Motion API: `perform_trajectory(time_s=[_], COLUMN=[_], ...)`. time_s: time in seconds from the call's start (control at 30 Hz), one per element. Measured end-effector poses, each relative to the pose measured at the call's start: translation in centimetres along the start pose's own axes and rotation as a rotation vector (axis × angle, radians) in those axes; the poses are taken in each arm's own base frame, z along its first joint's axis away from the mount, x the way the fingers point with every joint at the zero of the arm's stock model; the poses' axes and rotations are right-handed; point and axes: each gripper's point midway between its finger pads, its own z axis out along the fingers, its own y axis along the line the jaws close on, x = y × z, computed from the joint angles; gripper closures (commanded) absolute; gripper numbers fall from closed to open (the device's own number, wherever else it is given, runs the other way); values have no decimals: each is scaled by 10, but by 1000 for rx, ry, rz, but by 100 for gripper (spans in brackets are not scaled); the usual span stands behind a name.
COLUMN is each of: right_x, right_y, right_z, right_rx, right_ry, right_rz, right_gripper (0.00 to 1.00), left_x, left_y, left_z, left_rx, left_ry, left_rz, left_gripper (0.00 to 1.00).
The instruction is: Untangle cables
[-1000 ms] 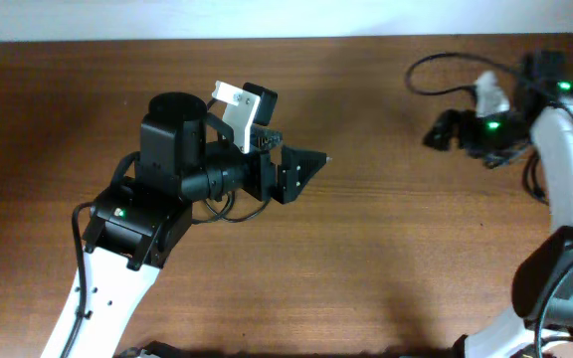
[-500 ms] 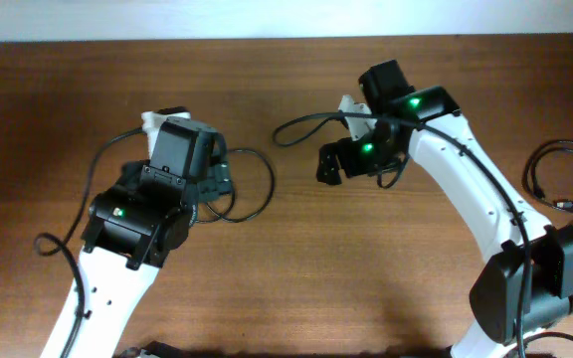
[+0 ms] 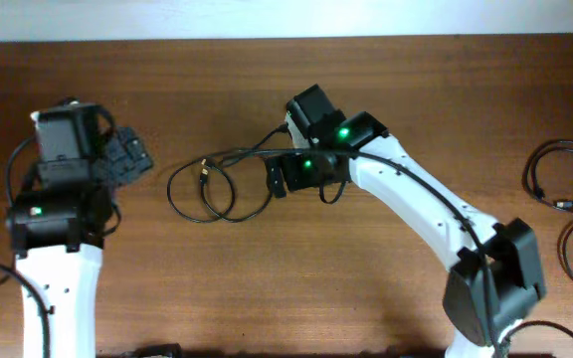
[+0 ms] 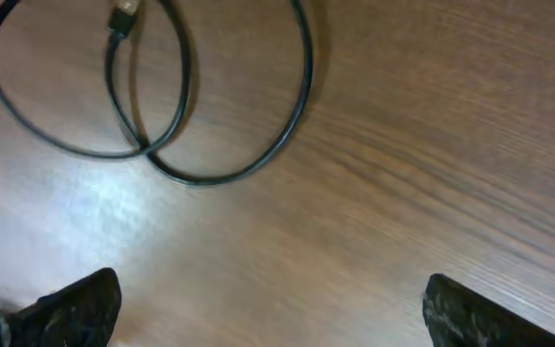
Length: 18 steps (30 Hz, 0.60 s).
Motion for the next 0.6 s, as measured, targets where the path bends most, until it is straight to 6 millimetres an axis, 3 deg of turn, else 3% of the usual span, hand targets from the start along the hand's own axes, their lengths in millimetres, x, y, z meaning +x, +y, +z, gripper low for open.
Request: perform_trajectory(time_s=[0.13,0.33,0.53,0.6], right_x=[-1,24,19,16], right_y=[7,19,38,36], right_z=[27,93,102,103], right_rx=[21,52,29,63], right_ry=[4,101,57,34], right_rz=[-7,-56,-104,-114], right_gripper=[1,1,1,1], left_x=[-2,0,8,9], left_y=[-11,-20,-25,-25], left_z=[1,11,29,29], left_rx=[188,367,401,405], left_ry=[20,42,98,100], left_rz=[143,256,263,266], left_gripper=[1,1,1,1])
